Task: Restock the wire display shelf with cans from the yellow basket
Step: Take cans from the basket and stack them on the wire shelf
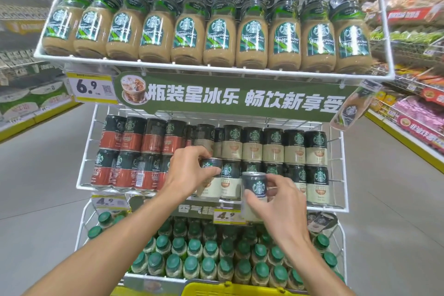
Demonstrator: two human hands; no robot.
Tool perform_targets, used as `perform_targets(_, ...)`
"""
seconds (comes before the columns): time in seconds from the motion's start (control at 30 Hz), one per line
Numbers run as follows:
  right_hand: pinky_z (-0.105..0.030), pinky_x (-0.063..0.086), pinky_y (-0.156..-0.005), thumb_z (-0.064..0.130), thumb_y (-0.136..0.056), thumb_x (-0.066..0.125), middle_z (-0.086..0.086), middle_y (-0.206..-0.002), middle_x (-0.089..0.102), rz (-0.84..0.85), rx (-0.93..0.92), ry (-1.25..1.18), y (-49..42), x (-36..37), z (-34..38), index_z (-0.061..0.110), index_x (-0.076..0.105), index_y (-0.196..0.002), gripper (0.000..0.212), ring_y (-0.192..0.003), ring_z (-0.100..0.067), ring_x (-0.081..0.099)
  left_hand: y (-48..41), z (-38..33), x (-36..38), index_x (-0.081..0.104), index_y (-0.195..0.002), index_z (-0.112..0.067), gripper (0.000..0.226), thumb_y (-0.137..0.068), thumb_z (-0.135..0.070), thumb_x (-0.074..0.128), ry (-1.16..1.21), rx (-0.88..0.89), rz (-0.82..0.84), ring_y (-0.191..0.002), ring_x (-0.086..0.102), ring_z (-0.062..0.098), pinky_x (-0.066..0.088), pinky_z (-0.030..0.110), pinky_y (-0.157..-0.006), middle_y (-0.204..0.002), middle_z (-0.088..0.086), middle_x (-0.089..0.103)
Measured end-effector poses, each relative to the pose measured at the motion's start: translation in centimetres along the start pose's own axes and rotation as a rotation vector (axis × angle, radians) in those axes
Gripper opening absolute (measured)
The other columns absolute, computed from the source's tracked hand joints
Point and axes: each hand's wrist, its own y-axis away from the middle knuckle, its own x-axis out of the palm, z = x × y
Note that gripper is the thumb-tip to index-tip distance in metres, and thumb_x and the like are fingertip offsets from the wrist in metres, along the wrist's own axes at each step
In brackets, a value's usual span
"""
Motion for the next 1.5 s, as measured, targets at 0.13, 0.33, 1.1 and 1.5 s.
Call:
perform_targets(0.13, -0.032, 0.056, -0.09, 0.05, -0.075, 0.082, 0.004, -0.111, 0.07, -0.051, 0.015, 0.008, -1.5, -1.5, -1.8, 0.015, 0.067, -0.129, 0.066, -0.096, -0.013, 0.066, 0.2, 0.0, 0.0, 0.079, -0.11, -0.016, 0.048, -0.071, -0.041, 0.093, 0.025, -0.013, -0.005, -0.101, 0.07, 0.016, 0.055, 0.029, -0.089, -0.11, 0.0, 0.079)
perform_targets(0.33, -0.025, 0.055, -0.072, 0.047, -0.076, 0.084, 0.008, -0.091, 0.069, -0.124, 0.062, 0.043, -4.1, -4.9, -5.3, 0.012, 0.072, -0.118, 0.055, -0.081, -0.011, 0.065, 0.1, -0.1, 0.1, 0.079, -0.109, -0.015, 0.048, -0.071, -0.04, 0.093, 0.008, -0.025, -0.015, -0.102, 0.069, 0.018, 0.055, 0.032, -0.092, -0.11, 0.001, 0.079)
perform_targets(1.1, -0.017, 0.054, -0.058, 0.044, -0.075, 0.085, 0.009, -0.081, 0.072, -0.029, 0.001, -0.161, -6.6, -0.7, 3.6, 0.023, 0.071, -0.093, 0.031, -0.071, -0.003, 0.066, 1.2, -0.5, 0.0, 0.075, -0.114, -0.014, 0.055, -0.069, -0.04, 0.094, 0.141, -0.153, -0.041, -0.075, 0.062, -0.003, 0.046, 0.012, -0.069, -0.085, -0.014, 0.072)
perform_targets(1.5, -0.033, 0.06, -0.063, 0.053, -0.085, 0.076, 0.001, -0.072, 0.062, 0.078, 0.011, 0.015, -10.2, 6.3, 11.1, 0.018, 0.055, -0.075, 0.043, -0.068, -0.022, 0.067, 1.5, -0.3, 0.0, 0.064, -0.081, -0.028, 0.034, -0.07, -0.043, 0.092, 0.206, -0.257, -0.016, -0.065, 0.07, 0.002, 0.051, 0.016, -0.061, -0.054, -0.006, 0.071)
